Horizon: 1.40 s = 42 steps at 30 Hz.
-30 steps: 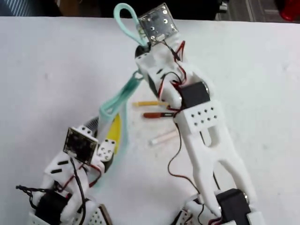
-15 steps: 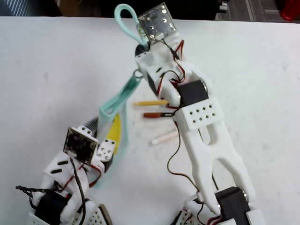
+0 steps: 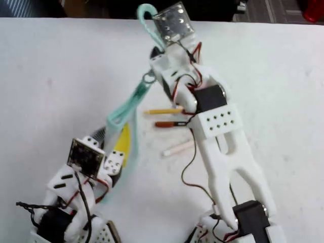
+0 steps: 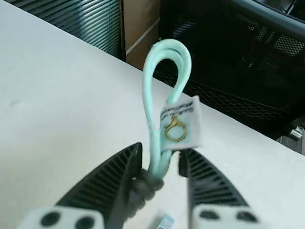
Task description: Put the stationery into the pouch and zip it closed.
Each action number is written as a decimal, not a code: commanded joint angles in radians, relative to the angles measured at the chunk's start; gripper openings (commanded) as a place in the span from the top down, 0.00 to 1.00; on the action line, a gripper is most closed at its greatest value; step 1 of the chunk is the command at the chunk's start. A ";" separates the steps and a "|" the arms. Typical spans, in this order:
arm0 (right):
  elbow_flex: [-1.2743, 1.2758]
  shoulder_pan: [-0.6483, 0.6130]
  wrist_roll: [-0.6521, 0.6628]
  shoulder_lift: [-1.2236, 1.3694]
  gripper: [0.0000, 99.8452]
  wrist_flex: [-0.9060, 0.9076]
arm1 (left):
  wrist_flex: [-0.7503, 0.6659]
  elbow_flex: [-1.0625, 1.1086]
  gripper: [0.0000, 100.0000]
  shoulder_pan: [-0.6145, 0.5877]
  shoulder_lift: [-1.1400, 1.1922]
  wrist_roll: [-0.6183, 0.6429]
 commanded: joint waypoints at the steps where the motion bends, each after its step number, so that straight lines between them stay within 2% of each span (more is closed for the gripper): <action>1: -0.011 0.031 -0.009 -0.018 0.78 0.025 | 0.006 -0.049 0.98 -0.002 0.004 -0.008; 17: -0.005 -0.021 -0.003 -0.085 0.79 0.093 | -0.015 -0.048 0.98 -0.002 0.004 -0.008; 20: -0.005 -0.035 -0.002 -0.085 0.79 0.097 | -0.147 -0.021 0.98 -0.004 0.004 -0.008; 26: -0.011 -0.036 -0.008 -0.085 0.80 0.094 | -0.568 0.222 0.98 -0.030 0.005 -0.008; 28: -0.012 -0.036 -0.009 -0.087 0.80 0.094 | -0.626 0.250 0.98 -0.058 0.005 -0.008; 32: -0.018 -0.036 -0.063 -0.087 0.80 0.085 | -0.624 0.261 0.98 -0.079 0.005 -0.006; 36: -0.069 -0.035 -0.146 -0.087 0.80 0.087 | -0.555 0.256 0.97 -0.071 0.005 -0.006; 42: -0.086 -0.064 -0.157 -0.084 0.80 0.097 | -0.299 0.149 0.83 -0.081 0.005 -0.002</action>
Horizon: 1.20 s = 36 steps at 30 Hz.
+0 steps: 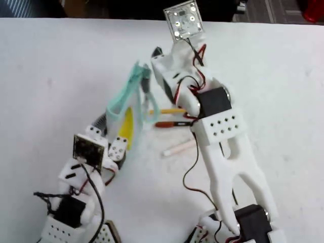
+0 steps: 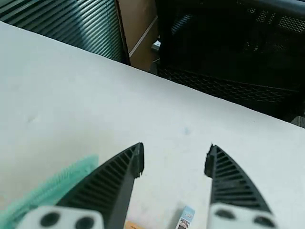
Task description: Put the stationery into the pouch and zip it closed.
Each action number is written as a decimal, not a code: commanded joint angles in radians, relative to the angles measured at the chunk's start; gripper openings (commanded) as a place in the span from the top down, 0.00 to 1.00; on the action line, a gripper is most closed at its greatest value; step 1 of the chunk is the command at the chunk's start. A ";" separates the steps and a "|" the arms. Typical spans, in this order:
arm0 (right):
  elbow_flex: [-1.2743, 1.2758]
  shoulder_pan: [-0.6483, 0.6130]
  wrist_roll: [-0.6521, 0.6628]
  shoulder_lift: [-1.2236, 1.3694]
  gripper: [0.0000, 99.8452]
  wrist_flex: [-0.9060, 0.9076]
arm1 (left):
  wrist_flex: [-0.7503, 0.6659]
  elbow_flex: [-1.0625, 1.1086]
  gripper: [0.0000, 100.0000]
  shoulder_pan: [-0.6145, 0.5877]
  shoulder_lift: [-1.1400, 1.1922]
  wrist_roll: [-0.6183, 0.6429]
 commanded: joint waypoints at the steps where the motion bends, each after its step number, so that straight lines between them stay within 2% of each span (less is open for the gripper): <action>1: -0.048 -0.038 -0.005 -0.042 0.80 0.022 | 0.190 -0.132 0.83 -0.008 -0.007 -0.002; 8: -0.052 -0.111 -0.003 -0.045 0.80 0.101 | 0.259 -0.164 0.83 -0.008 -0.007 -0.005; 15: -0.052 -0.127 -0.003 -0.045 0.80 0.145 | 0.445 -0.302 0.83 -0.001 -0.007 0.000; 25: -0.083 -0.120 -0.003 -0.097 0.80 0.163 | 0.451 -0.301 0.83 -0.005 -0.007 0.002; 28: -0.112 -0.117 0.002 -0.170 0.80 0.163 | 0.451 -0.299 0.90 -0.005 -0.007 0.000; 31: -0.124 -0.059 0.072 -0.220 0.80 0.163 | 0.440 -0.301 0.98 -0.007 -0.007 -0.008; 36: -0.123 0.093 0.176 -0.189 0.80 0.266 | 0.437 -0.299 0.98 -0.008 -0.007 -0.008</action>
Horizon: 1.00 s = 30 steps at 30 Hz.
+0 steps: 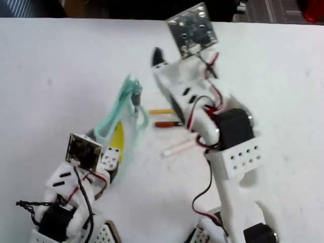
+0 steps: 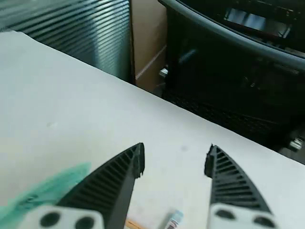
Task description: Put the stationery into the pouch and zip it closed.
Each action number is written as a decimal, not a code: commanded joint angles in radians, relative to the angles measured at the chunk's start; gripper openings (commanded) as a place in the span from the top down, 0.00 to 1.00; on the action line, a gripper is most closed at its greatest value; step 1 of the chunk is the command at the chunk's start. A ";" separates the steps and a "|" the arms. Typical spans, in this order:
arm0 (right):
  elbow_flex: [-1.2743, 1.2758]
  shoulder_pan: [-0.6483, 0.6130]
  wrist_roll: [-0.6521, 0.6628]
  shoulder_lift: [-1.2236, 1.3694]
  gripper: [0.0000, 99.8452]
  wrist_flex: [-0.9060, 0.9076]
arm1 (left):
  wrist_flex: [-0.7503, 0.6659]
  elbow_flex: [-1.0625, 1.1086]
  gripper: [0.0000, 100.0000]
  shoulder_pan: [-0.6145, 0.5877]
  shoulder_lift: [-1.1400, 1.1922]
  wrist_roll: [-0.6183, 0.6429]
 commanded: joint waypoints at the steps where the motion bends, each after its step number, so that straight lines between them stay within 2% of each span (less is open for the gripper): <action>1: -0.038 0.108 0.109 0.022 0.80 0.101 | -0.020 -0.054 0.98 -0.010 -0.007 -0.008; 7: -0.038 0.173 0.399 0.213 0.80 0.369 | -0.084 -0.037 0.98 -0.104 -0.007 0.000; 11: -0.035 0.171 0.546 0.295 0.80 0.490 | -0.143 -0.005 0.98 -0.150 -0.007 0.002; 14: 0.028 0.143 0.706 0.305 0.84 0.530 | -0.149 -0.003 0.98 -0.174 -0.007 0.002; 18: 0.221 0.096 0.845 0.305 0.90 0.470 | -0.149 -0.005 0.98 -0.177 -0.007 0.002; 26: 0.522 0.154 1.013 0.311 0.84 0.200 | -0.149 -0.002 0.98 -0.176 -0.007 0.002; 30: 0.591 0.185 1.026 0.312 0.83 0.071 | -0.147 -0.002 0.98 -0.171 -0.007 0.002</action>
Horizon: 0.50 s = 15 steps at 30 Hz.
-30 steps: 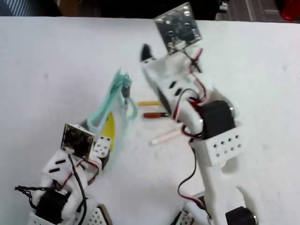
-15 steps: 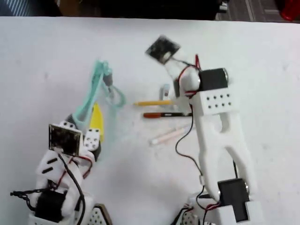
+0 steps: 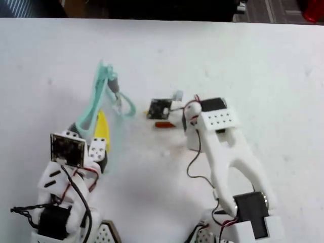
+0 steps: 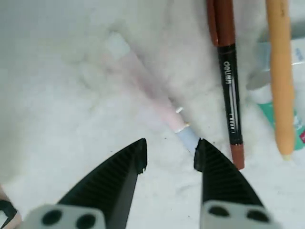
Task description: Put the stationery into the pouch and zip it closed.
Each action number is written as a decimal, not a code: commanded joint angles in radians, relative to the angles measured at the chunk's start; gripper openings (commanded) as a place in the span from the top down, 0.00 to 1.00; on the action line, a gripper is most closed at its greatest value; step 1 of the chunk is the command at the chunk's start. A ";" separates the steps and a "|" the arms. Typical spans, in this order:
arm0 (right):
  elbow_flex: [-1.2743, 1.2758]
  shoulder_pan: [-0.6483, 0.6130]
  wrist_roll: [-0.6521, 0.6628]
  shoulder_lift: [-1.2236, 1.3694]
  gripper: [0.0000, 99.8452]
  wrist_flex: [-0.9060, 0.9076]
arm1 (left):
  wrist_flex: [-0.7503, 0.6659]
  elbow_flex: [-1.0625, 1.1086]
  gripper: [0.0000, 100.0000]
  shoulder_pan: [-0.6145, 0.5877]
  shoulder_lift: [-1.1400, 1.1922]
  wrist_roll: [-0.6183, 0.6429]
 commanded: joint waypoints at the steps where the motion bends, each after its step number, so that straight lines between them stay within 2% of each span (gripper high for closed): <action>1: 0.031 0.021 0.023 -0.004 0.83 -0.091 | -0.035 -0.012 0.98 0.001 -0.007 -0.002; 6: 0.061 -0.005 0.038 -0.002 0.83 -0.099 | -0.037 0.000 0.98 0.016 -0.007 -0.002; 10: 0.084 -0.005 0.140 -0.002 0.83 -0.102 | -0.031 0.000 0.98 0.045 -0.007 -0.002; 15: 0.138 -0.002 0.146 -0.001 0.83 -0.180 | -0.029 0.000 0.98 0.047 -0.007 -0.002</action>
